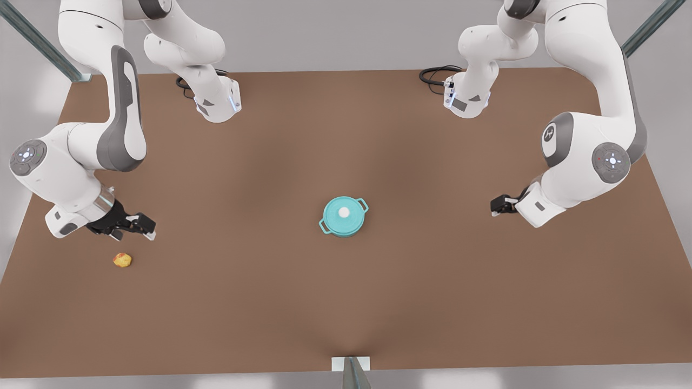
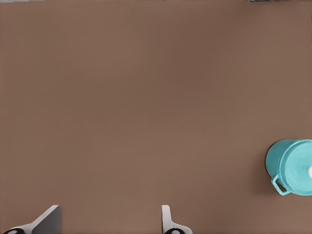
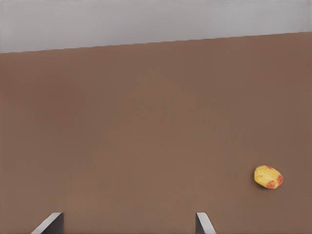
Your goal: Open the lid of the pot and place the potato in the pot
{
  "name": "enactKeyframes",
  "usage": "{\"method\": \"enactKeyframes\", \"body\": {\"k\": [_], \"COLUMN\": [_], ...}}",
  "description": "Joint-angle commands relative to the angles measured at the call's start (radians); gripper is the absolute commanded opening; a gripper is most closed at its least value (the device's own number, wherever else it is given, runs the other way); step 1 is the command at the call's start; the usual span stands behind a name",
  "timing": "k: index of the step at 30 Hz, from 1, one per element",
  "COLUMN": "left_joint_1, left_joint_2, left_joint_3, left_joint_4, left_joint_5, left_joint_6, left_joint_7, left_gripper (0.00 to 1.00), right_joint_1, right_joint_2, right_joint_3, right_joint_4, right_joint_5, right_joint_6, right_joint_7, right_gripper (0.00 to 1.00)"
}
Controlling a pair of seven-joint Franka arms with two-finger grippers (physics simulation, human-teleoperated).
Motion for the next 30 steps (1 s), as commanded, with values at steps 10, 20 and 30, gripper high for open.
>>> {"method": "enactKeyframes", "body": {"k": [10, 20, 30], "left_joint_1": [-0.37, -0.514, -0.522], "left_joint_2": [0.116, 0.531, 0.57], "left_joint_3": [-0.305, -0.296, -0.286], "left_joint_4": [0.002, 0.333, 0.24], "left_joint_5": [0.051, 0.394, 0.479], "left_joint_6": [0.113, 0.258, 0.311], "left_joint_7": [-0.897, -1.327, -1.25], "left_gripper": [1.0, 1.0, 1.0], "right_joint_1": [0.038, -0.09, -0.133], "right_joint_2": [0.07, 0.294, 0.321], "right_joint_3": [-0.009, -0.012, -0.016], "right_joint_4": [0.079, 0.152, -0.016], "right_joint_5": [-0.161, -0.152, -0.057], "right_joint_6": [-0.07, 0.193, 0.365], "right_joint_7": [-0.902, -1.199, -1.397], "right_gripper": [1.0, 1.0, 1.0]}}
